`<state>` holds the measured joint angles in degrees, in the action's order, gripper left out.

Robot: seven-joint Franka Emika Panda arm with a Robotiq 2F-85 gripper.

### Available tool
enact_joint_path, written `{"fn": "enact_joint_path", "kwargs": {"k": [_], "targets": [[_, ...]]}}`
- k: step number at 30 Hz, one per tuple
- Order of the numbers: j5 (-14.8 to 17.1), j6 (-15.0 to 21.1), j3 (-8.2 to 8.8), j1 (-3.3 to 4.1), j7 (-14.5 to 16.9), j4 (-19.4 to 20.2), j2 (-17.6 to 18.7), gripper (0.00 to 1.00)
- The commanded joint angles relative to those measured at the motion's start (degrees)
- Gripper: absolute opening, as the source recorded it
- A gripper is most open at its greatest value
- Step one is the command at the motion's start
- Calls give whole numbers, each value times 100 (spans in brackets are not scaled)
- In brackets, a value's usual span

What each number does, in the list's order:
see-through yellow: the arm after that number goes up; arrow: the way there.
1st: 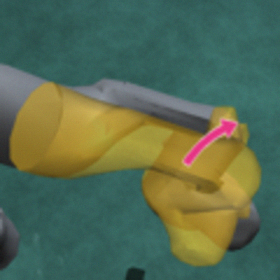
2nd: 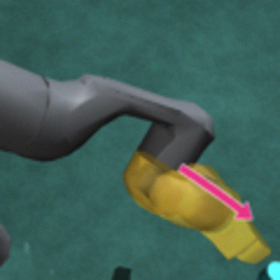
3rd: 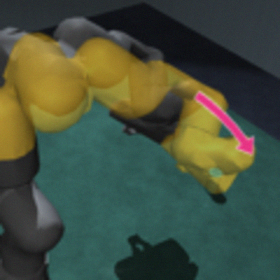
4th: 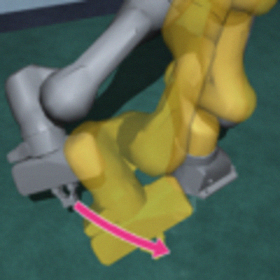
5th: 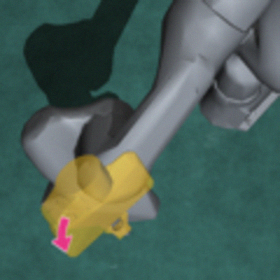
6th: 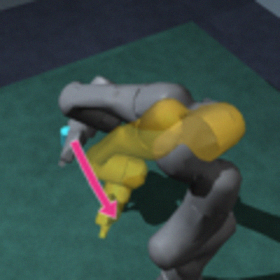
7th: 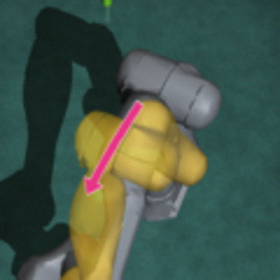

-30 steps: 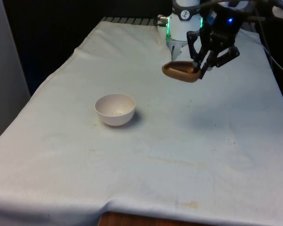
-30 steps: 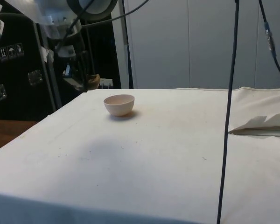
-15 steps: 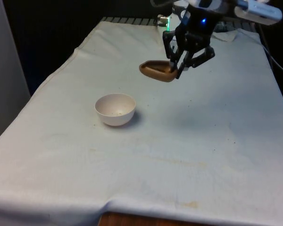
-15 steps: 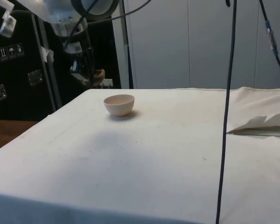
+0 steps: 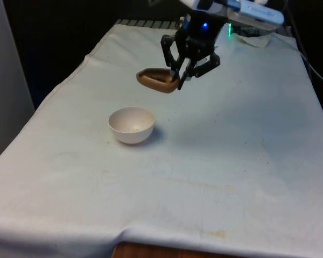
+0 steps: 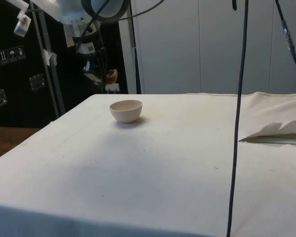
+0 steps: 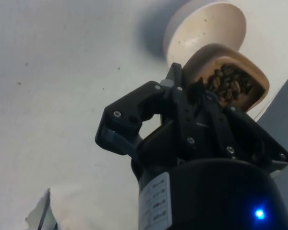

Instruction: Pour the coffee beans from the cup into the bowl.

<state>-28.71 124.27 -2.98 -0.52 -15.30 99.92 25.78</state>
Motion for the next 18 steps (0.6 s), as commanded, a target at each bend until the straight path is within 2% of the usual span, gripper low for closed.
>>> {"fn": "enact_joint_path", "kwargs": {"k": [1,7,8,9,10,18], "targets": [[57,92,11,-63,103,23,0,3],[126,178,206,-120,321,6,23,3],[143,189,229,-120,355,6,29,3],[92,132,258,-69,286,0,17,3],[166,212,258,-132,390,6,34,3],[458,367,498,-172,745,17,80,3]]}}
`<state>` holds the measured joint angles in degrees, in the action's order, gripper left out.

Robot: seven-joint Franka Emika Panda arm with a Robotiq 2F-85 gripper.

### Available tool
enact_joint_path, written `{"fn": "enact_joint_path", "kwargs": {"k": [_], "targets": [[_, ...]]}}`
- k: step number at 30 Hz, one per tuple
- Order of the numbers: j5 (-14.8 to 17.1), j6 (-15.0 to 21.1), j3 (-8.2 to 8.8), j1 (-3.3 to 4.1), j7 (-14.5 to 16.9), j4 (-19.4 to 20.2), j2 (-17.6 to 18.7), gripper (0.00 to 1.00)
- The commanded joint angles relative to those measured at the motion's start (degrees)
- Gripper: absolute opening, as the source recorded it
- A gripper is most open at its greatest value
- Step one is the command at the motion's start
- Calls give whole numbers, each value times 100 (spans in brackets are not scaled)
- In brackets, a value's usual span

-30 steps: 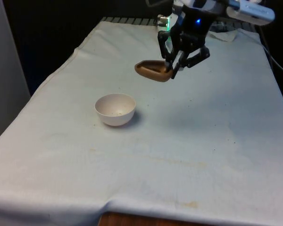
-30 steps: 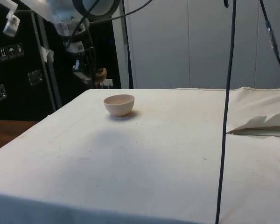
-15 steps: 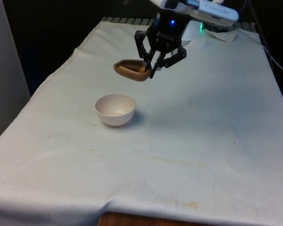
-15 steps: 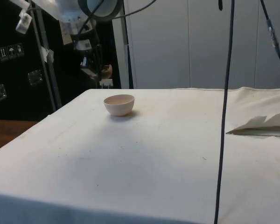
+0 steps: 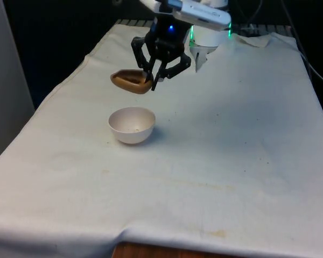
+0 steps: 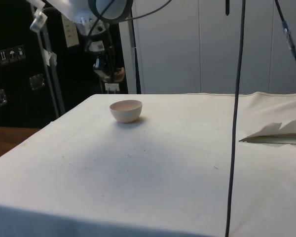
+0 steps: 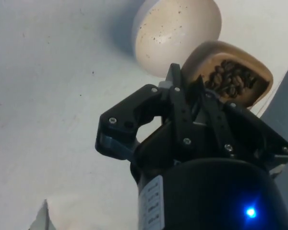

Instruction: Pour the coffee beans from the cup into the bowl.

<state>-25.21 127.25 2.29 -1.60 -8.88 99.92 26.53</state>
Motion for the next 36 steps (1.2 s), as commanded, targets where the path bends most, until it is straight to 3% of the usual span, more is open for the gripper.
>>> {"fn": "enact_joint_path", "kwargs": {"k": [1,2,3,8,9,10,11,17,18,19,25,26,27,32,33,34,36], "targets": [[57,11,23,-6,52,0,6,3],[160,74,-6,-63,149,11,11,3],[275,97,34,-74,246,17,11,3],[561,126,120,-80,487,11,11,3],[516,80,178,-23,441,0,11,3],[619,132,138,-86,533,11,11,3],[682,132,149,-92,584,11,11,3],[1163,138,281,-109,980,-6,17,3],[1066,97,327,-46,900,0,11,3],[1215,138,298,-109,1026,-6,17,3],[1570,120,390,-115,1324,-17,23,3],[1490,97,441,-57,1255,-6,11,3],[1684,115,424,-120,1415,-23,29,3],[2051,115,516,-126,1707,-34,52,3],[1988,97,567,-69,1662,-17,34,3],[2108,115,533,-126,1759,-46,57,3],[2229,120,561,-126,1845,-57,69,3]]}}
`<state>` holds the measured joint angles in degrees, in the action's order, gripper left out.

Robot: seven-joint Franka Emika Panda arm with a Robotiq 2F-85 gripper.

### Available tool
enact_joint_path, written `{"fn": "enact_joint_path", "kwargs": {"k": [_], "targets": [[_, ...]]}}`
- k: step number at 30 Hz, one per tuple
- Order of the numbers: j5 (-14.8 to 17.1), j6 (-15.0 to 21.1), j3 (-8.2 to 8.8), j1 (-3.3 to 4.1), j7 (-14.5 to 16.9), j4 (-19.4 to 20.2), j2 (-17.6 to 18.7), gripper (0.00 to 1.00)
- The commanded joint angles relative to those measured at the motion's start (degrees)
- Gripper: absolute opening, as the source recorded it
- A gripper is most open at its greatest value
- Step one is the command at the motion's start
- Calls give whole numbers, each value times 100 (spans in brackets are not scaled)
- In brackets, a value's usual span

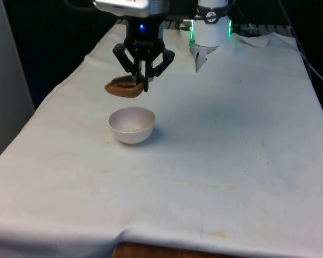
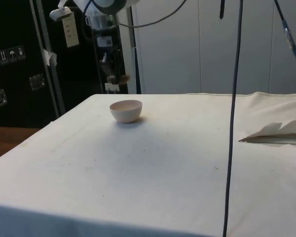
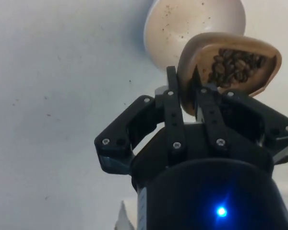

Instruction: Pour the coffee beans from the cup into the bowl.

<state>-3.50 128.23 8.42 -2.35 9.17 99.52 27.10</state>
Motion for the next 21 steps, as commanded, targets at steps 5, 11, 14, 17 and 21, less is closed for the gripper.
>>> {"fn": "enact_joint_path", "kwargs": {"k": [5,11,14,17,21], "targets": [[424,23,23,-63,327,-57,52,3],[819,6,115,-74,636,-80,80,3],[1003,-6,166,-74,785,-80,92,3],[1129,-11,189,-80,882,-86,97,3],[1432,-29,258,-80,1117,-86,115,3]]}}
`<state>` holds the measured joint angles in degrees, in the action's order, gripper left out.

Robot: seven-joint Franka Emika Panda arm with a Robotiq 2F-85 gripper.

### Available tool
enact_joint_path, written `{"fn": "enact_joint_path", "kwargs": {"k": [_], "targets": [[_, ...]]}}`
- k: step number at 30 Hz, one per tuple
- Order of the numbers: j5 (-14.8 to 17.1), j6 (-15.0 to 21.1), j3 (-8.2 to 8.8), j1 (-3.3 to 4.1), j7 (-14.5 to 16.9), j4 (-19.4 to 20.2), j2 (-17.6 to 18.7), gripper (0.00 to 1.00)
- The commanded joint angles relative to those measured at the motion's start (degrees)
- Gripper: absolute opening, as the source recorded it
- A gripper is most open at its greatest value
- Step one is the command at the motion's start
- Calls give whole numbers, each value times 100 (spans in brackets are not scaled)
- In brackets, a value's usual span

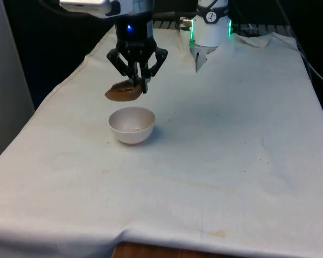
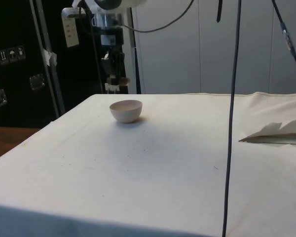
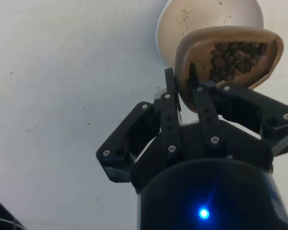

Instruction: Pour the coffee beans from the cup into the bowl.

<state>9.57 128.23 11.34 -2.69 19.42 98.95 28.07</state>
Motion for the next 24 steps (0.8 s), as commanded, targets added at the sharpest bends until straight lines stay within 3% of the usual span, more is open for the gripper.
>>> {"fn": "enact_joint_path", "kwargs": {"k": [1,2,8,9,10,17,18,19,24], "targets": [[57,0,11,0,46,0,0,3],[183,-34,-23,-57,143,-23,17,3],[584,-97,80,-57,458,-17,29,3],[539,-52,120,-6,424,0,29,3],[642,-115,92,-57,504,-11,29,3],[1083,-252,218,-69,859,0,40,3],[1060,-223,269,-17,837,6,46,3],[1140,-275,235,-63,905,0,40,3],[1467,-413,332,-63,1152,-17,69,3]]}}
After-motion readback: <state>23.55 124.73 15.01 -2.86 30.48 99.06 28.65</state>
